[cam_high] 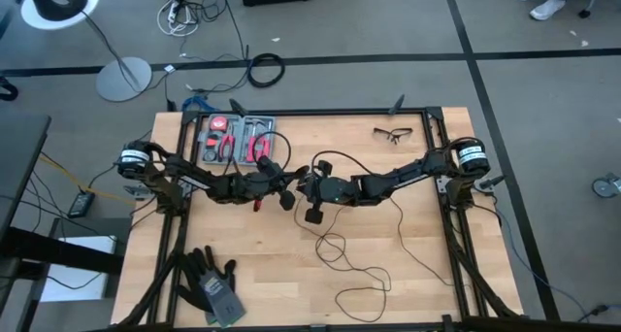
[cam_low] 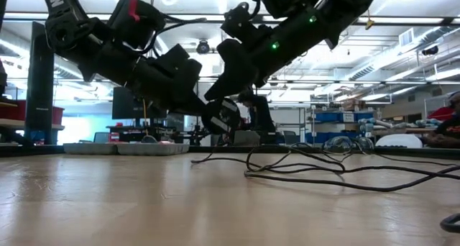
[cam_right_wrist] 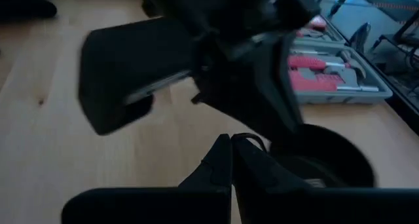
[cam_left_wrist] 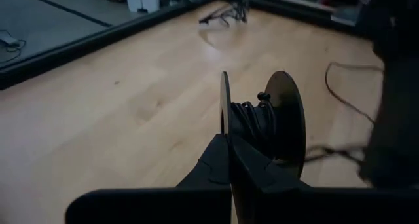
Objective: Coil cords
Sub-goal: Coil the black wire on the black spool
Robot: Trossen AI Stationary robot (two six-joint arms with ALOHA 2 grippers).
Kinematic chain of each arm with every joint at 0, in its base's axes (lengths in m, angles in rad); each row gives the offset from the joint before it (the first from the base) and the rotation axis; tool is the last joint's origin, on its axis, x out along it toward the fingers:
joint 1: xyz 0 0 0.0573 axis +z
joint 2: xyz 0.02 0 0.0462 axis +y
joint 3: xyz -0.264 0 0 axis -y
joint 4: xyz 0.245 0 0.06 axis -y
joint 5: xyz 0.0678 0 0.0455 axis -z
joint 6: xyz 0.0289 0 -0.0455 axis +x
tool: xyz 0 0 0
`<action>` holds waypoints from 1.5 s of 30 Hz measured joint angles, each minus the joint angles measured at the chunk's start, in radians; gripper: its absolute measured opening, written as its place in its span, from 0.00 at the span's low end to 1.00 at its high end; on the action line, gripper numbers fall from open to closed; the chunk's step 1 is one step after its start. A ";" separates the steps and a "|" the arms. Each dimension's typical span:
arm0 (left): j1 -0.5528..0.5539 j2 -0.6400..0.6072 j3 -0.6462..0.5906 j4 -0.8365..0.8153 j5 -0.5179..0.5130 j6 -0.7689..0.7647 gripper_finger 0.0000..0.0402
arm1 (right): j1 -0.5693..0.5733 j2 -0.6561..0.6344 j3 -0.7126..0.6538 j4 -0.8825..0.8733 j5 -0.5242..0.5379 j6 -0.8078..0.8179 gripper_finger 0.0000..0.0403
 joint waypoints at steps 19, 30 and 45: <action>-0.004 -0.016 0.001 -0.060 0.075 -0.003 0.00 | -0.058 -0.092 -0.027 -0.337 0.031 0.161 0.02; -0.004 -0.167 -0.004 -0.095 0.078 0.049 0.00 | -0.050 -0.091 -0.209 -0.090 0.026 0.287 0.10; -0.004 -0.185 -0.180 0.222 0.026 -0.010 0.00 | 0.089 -0.091 -0.562 0.613 0.202 0.471 0.01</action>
